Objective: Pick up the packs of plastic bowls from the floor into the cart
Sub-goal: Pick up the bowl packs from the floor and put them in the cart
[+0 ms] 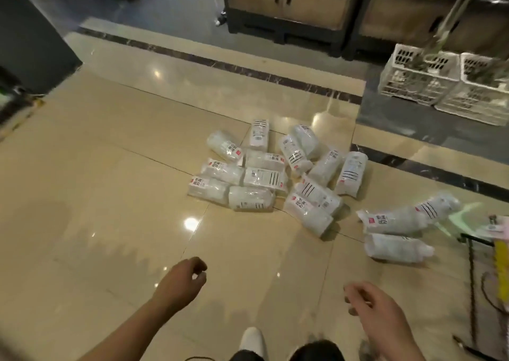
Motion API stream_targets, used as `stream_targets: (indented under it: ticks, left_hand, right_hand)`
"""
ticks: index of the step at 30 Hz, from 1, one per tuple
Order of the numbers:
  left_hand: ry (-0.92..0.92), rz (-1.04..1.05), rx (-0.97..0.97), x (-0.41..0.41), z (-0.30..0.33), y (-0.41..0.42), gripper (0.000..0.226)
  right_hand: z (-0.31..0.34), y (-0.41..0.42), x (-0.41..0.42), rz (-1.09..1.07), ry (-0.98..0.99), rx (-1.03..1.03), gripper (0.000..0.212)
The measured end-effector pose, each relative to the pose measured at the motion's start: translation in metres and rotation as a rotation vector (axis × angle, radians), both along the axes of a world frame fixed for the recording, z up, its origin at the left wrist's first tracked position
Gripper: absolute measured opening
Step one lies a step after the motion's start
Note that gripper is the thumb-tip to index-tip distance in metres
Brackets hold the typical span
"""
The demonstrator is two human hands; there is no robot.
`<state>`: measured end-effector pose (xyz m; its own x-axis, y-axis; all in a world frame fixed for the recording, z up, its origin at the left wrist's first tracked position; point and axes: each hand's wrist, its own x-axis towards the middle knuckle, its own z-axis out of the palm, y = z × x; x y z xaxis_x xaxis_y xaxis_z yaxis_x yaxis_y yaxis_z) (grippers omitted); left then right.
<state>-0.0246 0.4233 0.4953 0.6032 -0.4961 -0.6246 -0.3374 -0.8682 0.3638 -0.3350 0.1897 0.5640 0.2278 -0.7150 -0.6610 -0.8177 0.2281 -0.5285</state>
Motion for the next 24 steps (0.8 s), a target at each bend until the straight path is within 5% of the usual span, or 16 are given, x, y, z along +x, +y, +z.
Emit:
stream_targets:
  ticks: [8,15,24]
  left_hand:
    - [0.023,0.123,0.166,0.107,-0.065,-0.015,0.017]
    - [-0.098,-0.115,0.250,0.260,-0.192,-0.129,0.049]
    - [-0.299,-0.653,0.317,0.428,-0.500,-0.237,0.107]
  right_hand:
    - [-0.090,-0.111,0.244,0.509,-0.004,0.045,0.005]
    - [-0.255,-0.187,0.407,0.908,0.159,-0.022,0.059]
    - [-0.555,-0.199,0.525,1.168,0.373,-0.128,0.116]
